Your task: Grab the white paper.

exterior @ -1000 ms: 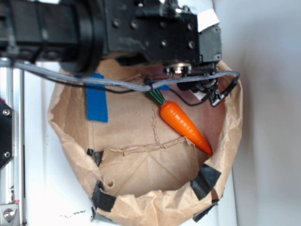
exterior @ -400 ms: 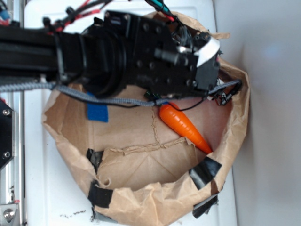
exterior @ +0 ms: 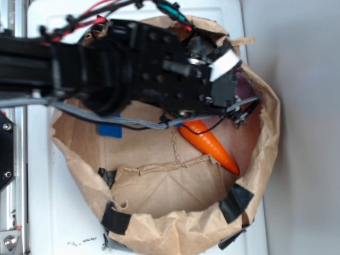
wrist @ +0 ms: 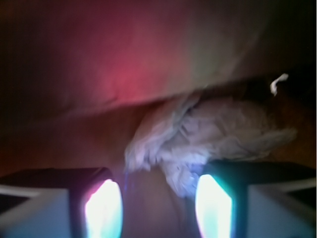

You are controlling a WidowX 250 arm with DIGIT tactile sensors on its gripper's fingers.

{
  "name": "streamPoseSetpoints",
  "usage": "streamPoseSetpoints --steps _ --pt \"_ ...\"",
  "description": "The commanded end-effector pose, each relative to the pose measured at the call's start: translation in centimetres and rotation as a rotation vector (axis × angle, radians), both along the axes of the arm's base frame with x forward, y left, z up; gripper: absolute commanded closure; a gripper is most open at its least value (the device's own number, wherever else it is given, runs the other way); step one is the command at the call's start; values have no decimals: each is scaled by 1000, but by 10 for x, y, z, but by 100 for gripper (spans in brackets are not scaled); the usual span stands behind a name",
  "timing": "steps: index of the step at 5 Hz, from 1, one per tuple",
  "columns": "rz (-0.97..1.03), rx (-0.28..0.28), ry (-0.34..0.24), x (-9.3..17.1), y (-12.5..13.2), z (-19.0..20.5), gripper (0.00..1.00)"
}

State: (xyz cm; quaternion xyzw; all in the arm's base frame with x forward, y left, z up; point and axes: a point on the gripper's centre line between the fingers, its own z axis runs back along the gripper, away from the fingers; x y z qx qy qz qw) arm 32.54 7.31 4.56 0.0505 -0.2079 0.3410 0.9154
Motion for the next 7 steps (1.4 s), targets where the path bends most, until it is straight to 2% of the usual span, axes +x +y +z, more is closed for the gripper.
streamPoseSetpoints --steps 1,2,3,4,5,7 --pt "-91 -75 -31 -22 18 54 100" --pt "-99 -102 -14 -32 22 68 100" --pt "-27 -77 -45 -30 28 53 0" --pt "33 -68 -43 -24 33 33 0" --pt "66 -52 -55 -25 27 26 0" --pt "122 9 -83 -16 19 7 0"
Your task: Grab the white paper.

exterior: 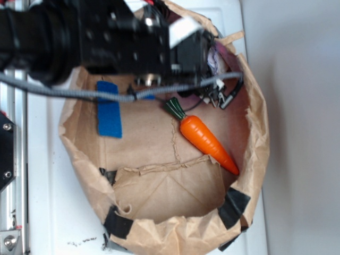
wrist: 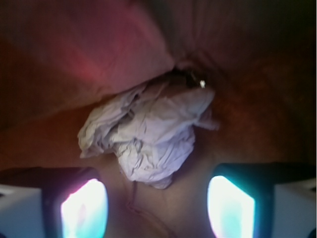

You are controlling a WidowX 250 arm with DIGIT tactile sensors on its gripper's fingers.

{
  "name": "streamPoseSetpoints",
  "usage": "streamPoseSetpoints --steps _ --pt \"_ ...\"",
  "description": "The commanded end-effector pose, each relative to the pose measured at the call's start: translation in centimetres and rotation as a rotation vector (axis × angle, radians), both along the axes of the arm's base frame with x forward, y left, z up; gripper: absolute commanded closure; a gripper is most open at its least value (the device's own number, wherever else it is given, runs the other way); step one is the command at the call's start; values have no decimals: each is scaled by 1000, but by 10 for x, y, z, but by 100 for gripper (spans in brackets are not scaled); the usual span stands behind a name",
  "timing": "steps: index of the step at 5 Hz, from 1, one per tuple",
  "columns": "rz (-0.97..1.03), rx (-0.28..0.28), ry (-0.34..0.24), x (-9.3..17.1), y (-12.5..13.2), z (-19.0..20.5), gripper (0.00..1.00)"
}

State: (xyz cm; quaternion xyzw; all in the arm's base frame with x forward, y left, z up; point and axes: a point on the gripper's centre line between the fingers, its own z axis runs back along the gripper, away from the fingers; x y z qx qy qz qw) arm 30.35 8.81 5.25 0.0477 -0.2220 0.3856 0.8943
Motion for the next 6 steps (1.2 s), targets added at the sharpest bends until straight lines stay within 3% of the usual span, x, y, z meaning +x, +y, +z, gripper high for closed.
streamPoseSetpoints --steps 1,2,6 --pt "57 42 -50 15 -1 -7 0" --pt "40 48 -70 16 -6 -8 100" --pt "-6 43 -75 10 -8 -3 100"
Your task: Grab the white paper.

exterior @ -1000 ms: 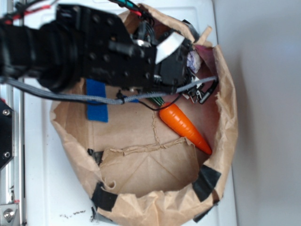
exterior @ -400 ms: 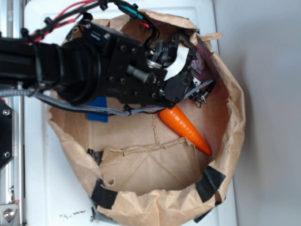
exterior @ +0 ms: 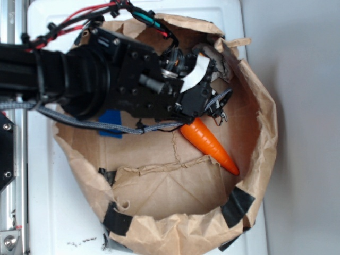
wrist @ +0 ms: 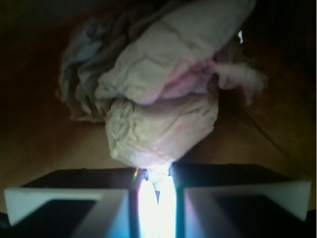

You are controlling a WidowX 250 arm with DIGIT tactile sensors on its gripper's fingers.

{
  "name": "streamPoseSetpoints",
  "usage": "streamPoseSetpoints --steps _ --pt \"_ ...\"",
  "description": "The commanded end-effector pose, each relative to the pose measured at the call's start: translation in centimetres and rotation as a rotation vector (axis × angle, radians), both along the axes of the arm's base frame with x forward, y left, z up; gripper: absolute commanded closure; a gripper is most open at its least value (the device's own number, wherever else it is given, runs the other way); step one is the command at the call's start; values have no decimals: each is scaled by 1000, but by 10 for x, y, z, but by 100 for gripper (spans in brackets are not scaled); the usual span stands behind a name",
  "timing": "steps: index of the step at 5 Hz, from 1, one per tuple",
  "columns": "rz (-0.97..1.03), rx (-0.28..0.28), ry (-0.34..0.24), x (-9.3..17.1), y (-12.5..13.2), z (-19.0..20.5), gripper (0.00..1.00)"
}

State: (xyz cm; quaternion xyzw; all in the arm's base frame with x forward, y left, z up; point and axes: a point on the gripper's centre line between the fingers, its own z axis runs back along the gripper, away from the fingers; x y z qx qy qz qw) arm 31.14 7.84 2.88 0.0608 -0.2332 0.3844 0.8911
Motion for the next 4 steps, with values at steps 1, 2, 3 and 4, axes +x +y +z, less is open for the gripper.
streamPoseSetpoints --steps 1,2,3,4 --pt "-44 2 -64 -2 4 26 100" --pt "-94 -52 -26 -14 14 47 100" --pt "-97 -84 -9 -16 20 59 100" --pt "-72 -80 -25 -11 22 56 100"
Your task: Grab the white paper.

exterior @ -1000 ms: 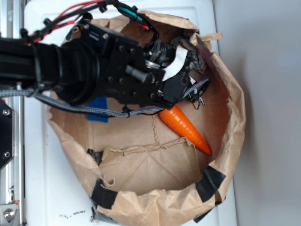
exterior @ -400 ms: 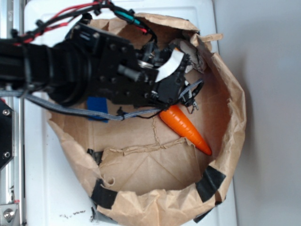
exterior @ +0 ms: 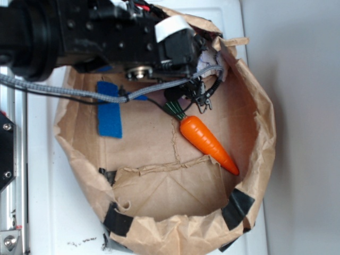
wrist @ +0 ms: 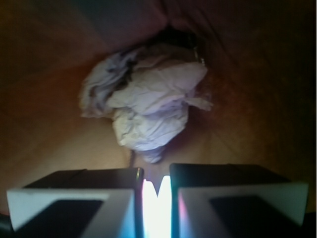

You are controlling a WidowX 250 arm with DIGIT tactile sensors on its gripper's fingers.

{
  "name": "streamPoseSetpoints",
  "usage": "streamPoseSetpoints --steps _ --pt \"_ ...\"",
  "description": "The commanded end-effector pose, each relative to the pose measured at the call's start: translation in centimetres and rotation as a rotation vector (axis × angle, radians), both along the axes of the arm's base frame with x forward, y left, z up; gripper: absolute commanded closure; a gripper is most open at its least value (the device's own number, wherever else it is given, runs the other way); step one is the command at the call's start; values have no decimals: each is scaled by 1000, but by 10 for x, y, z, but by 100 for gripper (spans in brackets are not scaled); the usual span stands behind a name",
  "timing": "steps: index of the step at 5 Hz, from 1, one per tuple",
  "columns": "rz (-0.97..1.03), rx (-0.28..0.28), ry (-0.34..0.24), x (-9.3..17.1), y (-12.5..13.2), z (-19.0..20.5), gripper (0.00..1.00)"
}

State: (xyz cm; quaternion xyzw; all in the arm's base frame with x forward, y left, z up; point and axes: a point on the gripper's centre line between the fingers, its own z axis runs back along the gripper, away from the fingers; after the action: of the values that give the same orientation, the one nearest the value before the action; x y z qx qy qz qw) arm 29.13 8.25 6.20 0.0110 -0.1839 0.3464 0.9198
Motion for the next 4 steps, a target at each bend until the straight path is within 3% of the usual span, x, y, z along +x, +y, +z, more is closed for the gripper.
streamPoseSetpoints --steps 1,2,4 --pt "60 58 -102 16 16 17 100" --pt "88 81 -123 25 13 5 0" --pt "144 126 -168 43 11 -10 0"
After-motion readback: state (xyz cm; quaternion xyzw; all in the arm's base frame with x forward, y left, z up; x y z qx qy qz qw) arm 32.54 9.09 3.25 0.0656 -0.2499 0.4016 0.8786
